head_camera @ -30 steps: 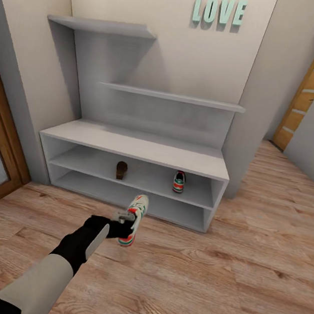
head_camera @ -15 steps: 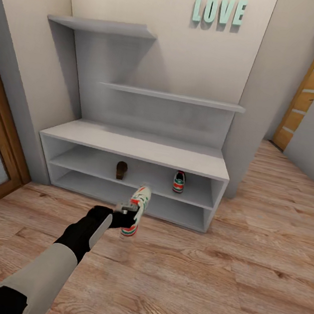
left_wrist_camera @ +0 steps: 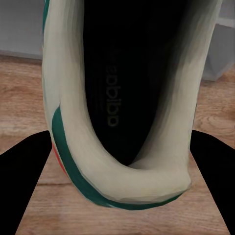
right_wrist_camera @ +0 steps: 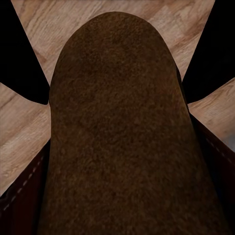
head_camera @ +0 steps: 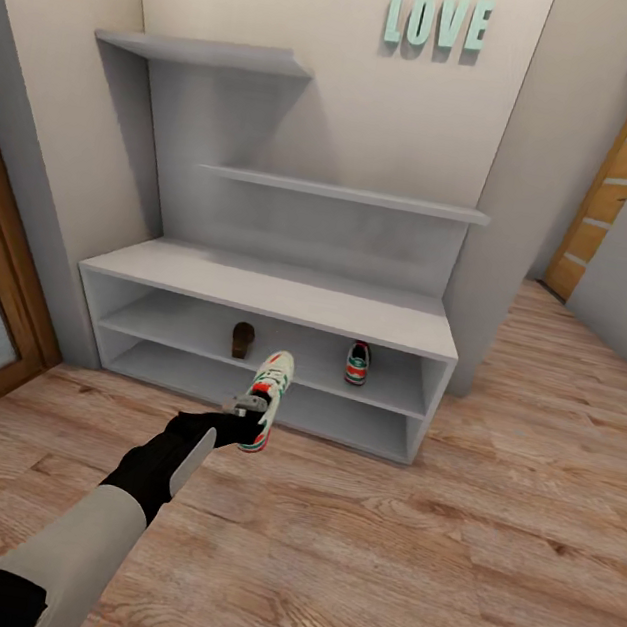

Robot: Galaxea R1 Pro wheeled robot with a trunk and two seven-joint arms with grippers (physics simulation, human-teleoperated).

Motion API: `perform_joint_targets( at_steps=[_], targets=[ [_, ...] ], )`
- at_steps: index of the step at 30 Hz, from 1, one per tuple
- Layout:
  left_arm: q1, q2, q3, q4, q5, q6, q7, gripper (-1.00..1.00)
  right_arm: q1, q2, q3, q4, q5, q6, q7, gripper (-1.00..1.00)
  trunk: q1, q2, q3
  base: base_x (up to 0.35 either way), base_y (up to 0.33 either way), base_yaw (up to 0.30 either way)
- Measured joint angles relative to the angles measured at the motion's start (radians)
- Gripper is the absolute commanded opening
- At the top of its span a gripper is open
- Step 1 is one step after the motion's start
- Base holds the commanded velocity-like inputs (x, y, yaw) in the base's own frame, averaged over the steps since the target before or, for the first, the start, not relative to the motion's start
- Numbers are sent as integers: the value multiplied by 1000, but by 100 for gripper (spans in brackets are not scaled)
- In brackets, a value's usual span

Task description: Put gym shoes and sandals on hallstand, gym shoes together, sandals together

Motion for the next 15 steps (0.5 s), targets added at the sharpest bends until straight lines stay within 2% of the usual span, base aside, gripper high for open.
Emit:
perform_joint_targets(
  at_steps=[5, 15],
  targets=[
    [0, 1, 0, 0, 0, 0, -1, -100, 0, 0, 0, 0, 0, 0, 0, -100, 19, -35, -20, 0, 0, 0],
    [0, 1, -1, 0, 0, -1, -1, -100, 0, 0, 0, 0, 0, 0, 0, -100, 24, -37, -74, 0, 0, 0]
  ],
)
